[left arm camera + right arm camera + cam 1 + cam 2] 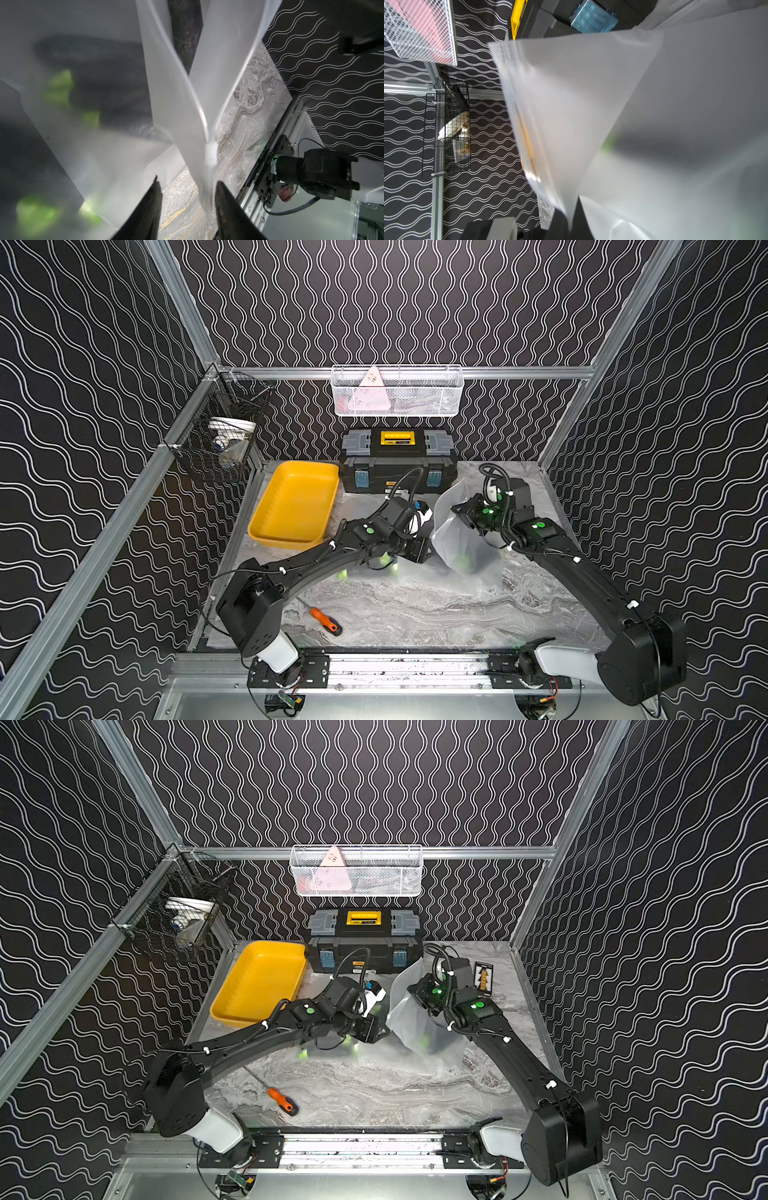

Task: Place the eggplant in a zip-top bag and seal the zipper
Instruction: Adjust the zipper food storage bag at the center of the board.

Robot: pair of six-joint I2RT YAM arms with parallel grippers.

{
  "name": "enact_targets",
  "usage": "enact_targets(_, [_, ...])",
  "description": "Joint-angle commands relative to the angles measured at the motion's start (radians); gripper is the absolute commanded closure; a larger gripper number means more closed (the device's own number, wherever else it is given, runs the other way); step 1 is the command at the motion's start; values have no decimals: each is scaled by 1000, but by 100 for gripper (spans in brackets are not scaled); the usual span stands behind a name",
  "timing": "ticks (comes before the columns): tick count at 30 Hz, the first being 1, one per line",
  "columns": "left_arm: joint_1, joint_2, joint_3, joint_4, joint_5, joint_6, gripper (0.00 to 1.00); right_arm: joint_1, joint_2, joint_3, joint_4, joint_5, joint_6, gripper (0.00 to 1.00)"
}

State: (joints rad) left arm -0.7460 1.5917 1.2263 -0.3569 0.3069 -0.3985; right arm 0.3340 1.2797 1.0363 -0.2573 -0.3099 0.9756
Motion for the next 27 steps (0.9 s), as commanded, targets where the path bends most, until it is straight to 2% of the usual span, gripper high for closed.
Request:
enact_targets(1, [-1, -4, -10, 69, -20, -15, 67, -2, -11, -1, 12, 23, 25, 95])
enact_targets(5, [-1, 1, -8, 84, -26, 8, 69, -2, -11, -6, 12, 4, 26, 95])
enact_targets(8, [-1, 18, 4, 89, -19, 19, 77, -2, -13, -15, 14, -2, 26, 95])
enact_targets(11, [-1, 25, 9, 108, -10, 23, 80, -2, -17, -21, 10, 0, 24, 95])
enact_targets(14, [-1, 41, 32, 97, 0, 35, 90, -4, -22, -23, 5, 6, 18, 95])
enact_targets(15, [0, 46, 43, 87, -1, 42, 98, -4, -21, -20, 0, 5, 11, 95])
enact_targets(18, [6, 45, 83, 54, -15, 66, 100, -17, -19, -7, -26, 10, -21, 90])
enact_targets(23, [51, 80, 245, -109, 40, 175, 100, -65, -15, 44, -120, 43, -145, 80])
enact_targets(27, [62, 183, 446, -331, 134, 331, 100, -74, -27, 151, -215, 79, -311, 69])
